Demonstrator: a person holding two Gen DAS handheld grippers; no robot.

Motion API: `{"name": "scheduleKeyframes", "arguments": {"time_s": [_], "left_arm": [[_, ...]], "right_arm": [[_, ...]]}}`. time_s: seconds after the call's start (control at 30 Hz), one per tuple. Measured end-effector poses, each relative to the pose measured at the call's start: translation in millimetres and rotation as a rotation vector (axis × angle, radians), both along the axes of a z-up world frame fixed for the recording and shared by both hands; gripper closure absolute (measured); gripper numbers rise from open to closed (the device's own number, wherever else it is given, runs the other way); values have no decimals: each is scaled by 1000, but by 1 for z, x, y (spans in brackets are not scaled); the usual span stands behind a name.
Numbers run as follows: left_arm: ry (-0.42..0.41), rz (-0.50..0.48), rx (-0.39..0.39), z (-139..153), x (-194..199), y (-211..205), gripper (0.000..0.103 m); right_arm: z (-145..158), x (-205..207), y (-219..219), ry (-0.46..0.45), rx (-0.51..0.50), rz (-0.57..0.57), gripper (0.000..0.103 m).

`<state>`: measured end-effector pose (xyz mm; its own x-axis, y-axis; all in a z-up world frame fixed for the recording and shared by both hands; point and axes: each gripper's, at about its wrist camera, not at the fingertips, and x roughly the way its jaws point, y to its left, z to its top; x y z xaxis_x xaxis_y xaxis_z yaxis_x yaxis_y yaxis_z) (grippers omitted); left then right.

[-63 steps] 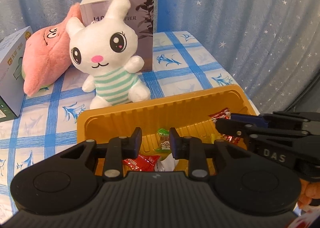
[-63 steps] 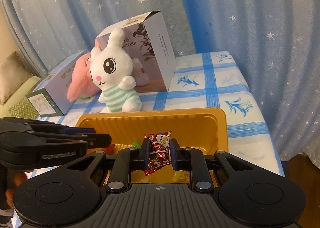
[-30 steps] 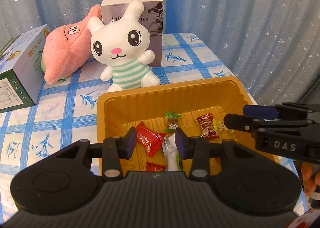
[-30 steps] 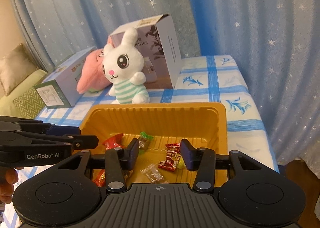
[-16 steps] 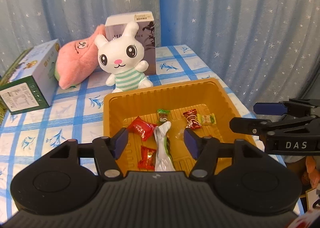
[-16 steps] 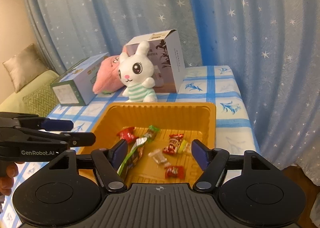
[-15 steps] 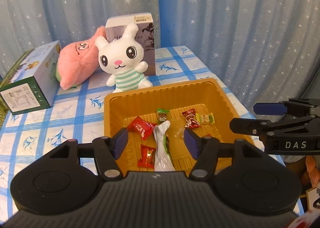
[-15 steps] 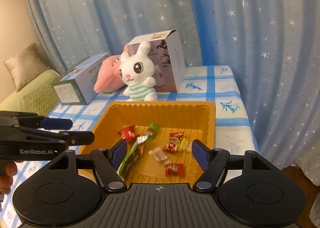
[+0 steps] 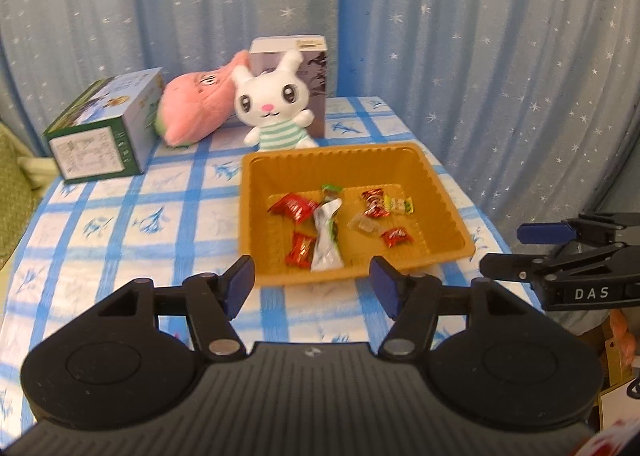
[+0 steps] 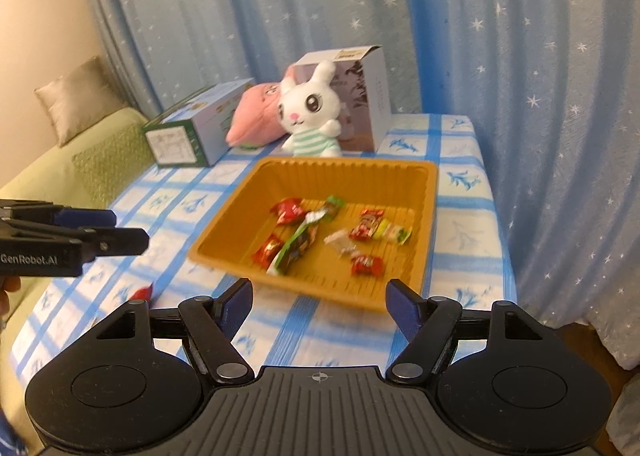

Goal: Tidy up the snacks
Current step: 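Move both tools back from the tray toward the red packet and clear nut packet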

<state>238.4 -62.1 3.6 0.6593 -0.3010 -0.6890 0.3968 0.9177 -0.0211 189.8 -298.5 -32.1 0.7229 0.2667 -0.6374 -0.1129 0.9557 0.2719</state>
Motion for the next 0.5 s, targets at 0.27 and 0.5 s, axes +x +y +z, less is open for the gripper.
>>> {"name": "scheduleKeyframes", "arguments": {"time_s": [0.27,0.5], "left_arm": [[34,88,-8,-9,-40,36,42],[78,170,-10,-25,-69,60,42]], "right_arm": [[-5,-26,23,18,4,96,30],[-18,-36,47,53,-11,175,30]]}}
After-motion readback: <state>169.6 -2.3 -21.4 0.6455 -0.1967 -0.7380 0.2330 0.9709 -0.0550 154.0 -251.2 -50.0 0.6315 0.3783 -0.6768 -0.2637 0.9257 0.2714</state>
